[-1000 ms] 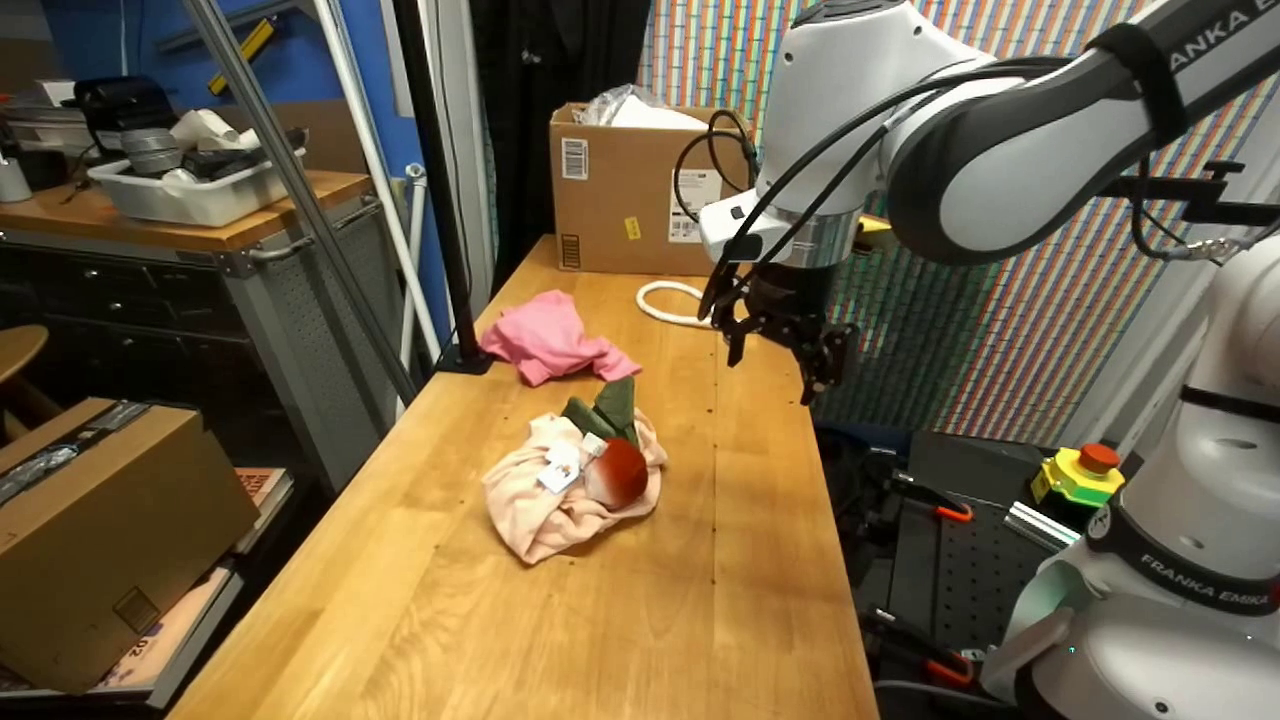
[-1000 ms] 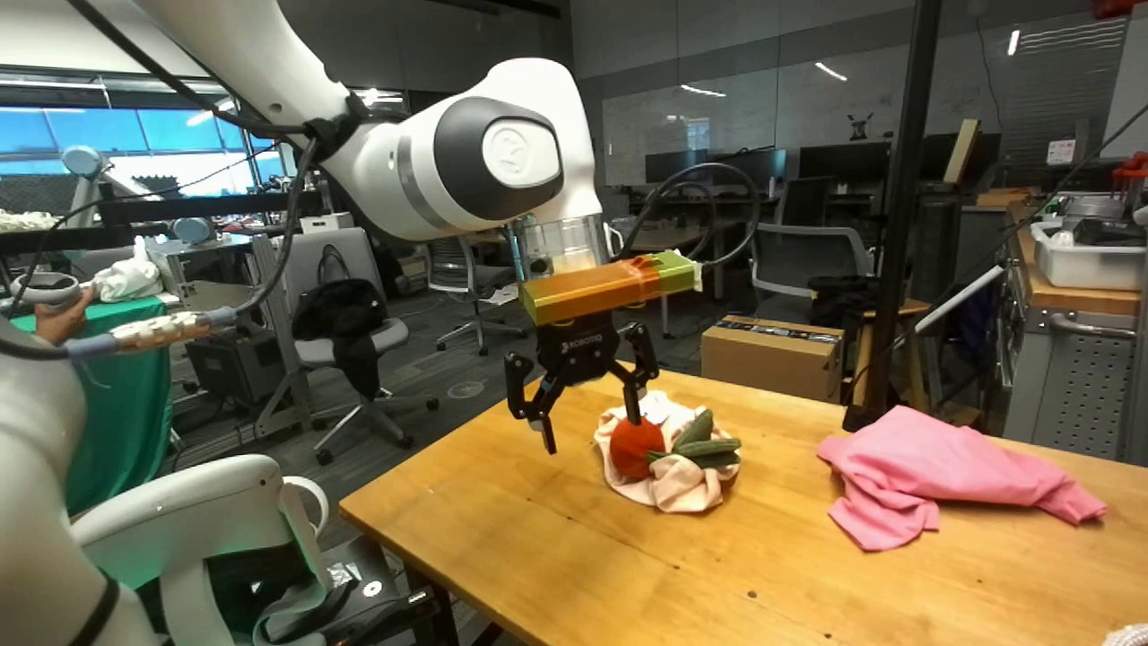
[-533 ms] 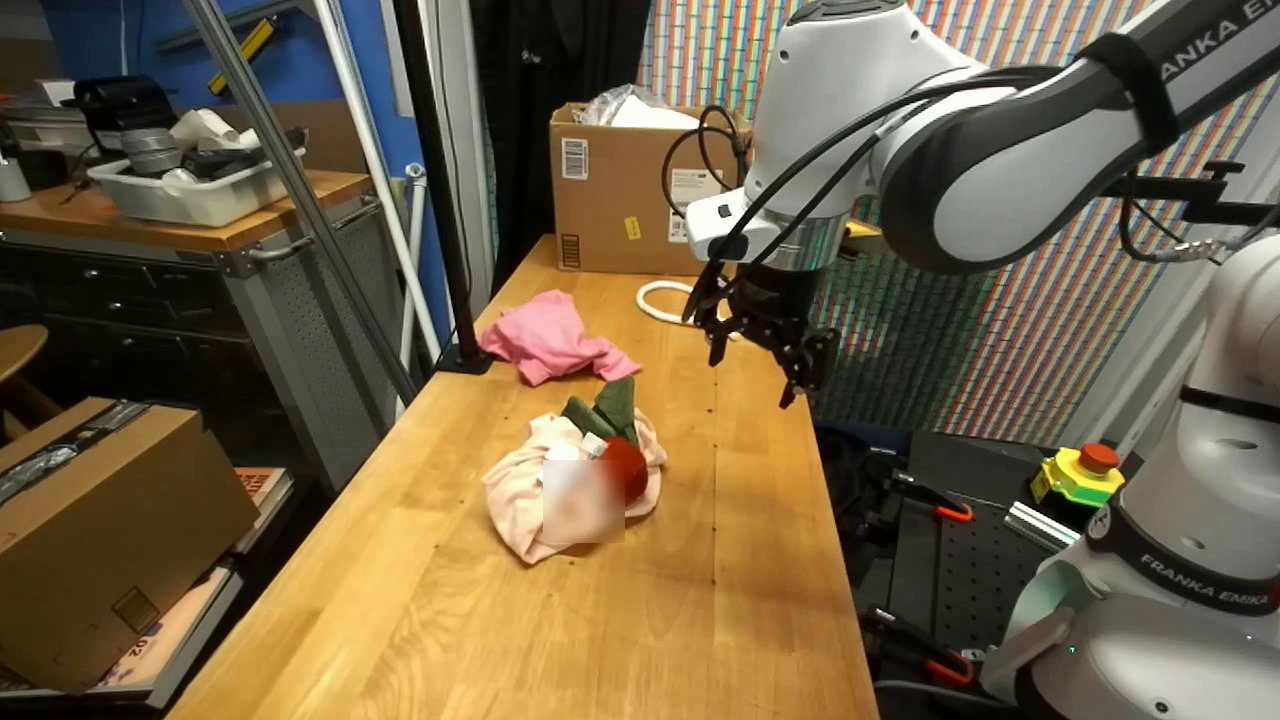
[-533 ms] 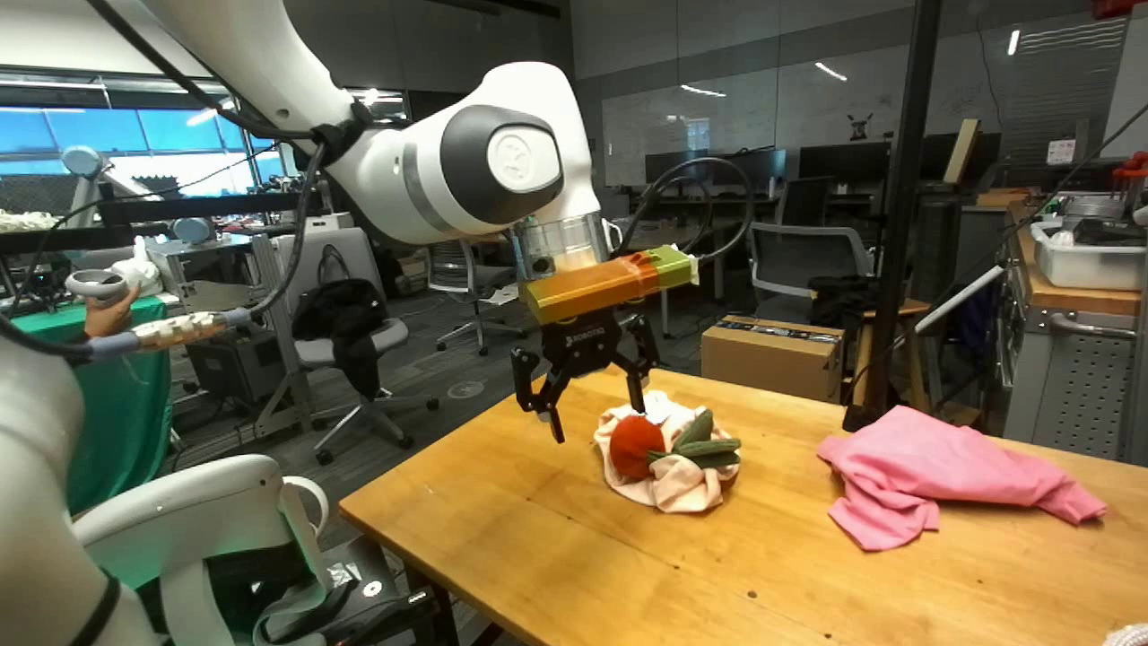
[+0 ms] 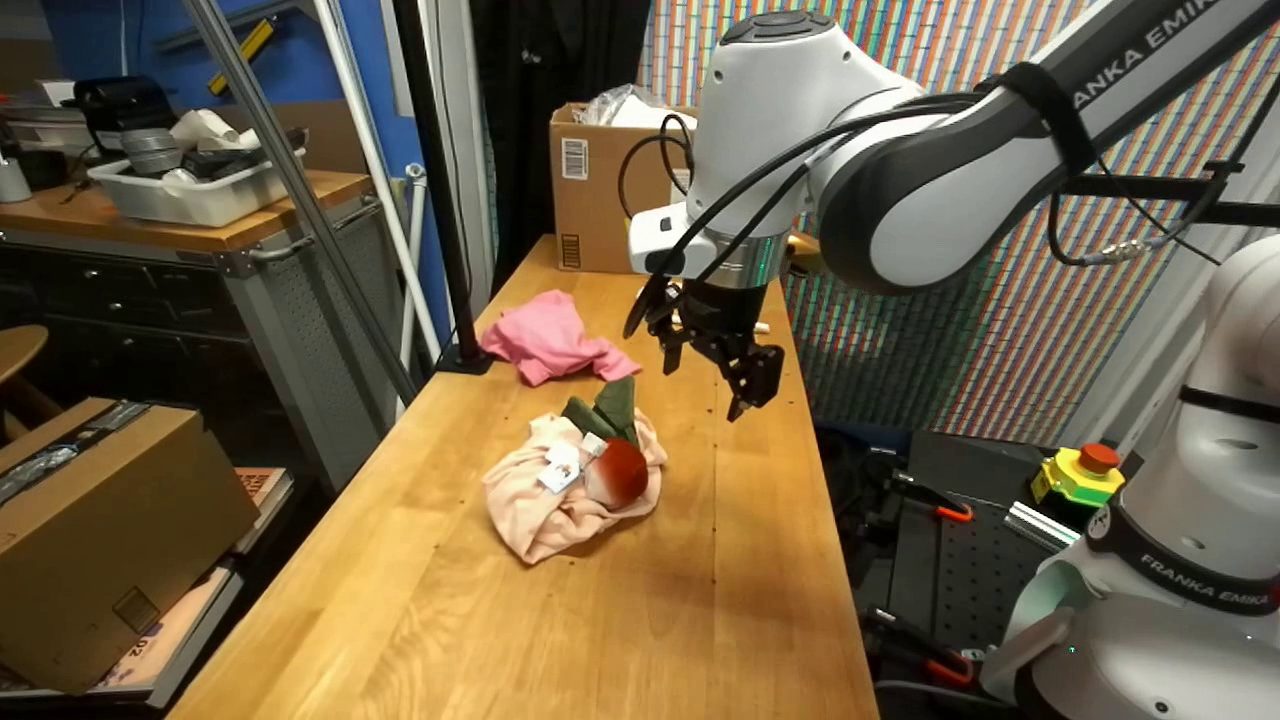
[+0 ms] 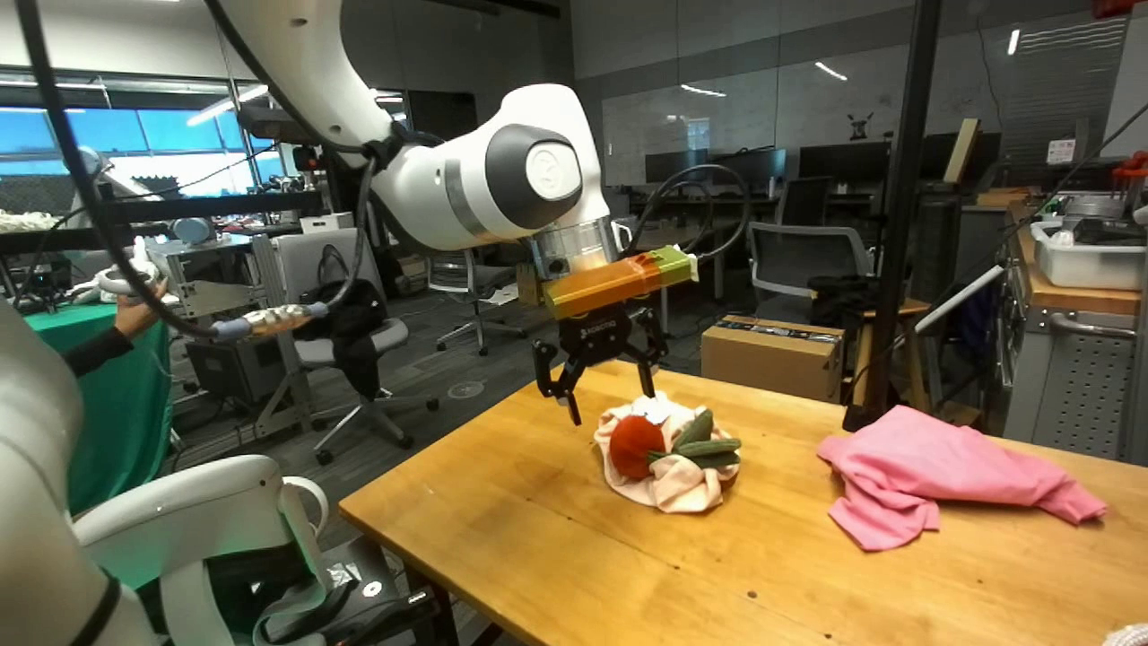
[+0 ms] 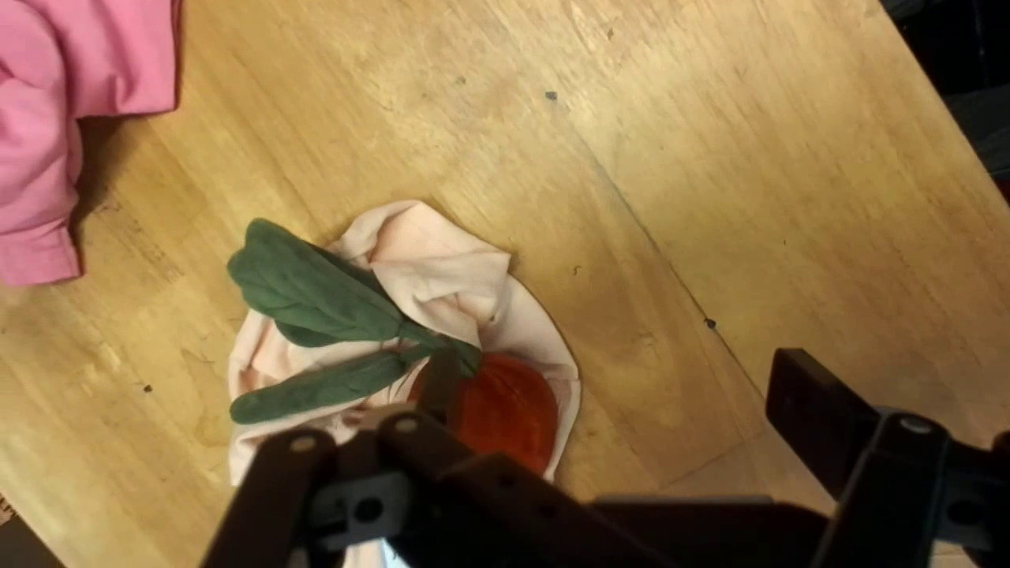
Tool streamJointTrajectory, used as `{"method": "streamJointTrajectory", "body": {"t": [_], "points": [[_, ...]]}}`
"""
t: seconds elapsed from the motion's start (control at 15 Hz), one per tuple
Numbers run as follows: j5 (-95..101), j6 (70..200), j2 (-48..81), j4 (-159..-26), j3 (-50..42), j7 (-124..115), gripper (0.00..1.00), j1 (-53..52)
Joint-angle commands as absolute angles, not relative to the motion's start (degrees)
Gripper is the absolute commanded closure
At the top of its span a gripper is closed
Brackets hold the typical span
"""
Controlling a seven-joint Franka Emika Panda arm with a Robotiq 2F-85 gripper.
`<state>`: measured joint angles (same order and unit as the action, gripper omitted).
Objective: Spread the objects and the clothes across the table
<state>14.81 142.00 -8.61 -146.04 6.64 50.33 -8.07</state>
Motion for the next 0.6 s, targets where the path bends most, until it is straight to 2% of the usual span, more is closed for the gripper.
{"method": "streamJointTrajectory", "body": {"t": [0.0, 0.53], "points": [[17.2, 143.36, -3.73, -141.63, 7.66, 45.59, 0.0, -8.45], [20.82, 147.32, 1.62, -139.64, 9.21, 34.39, 0.0, -9.04]]}}
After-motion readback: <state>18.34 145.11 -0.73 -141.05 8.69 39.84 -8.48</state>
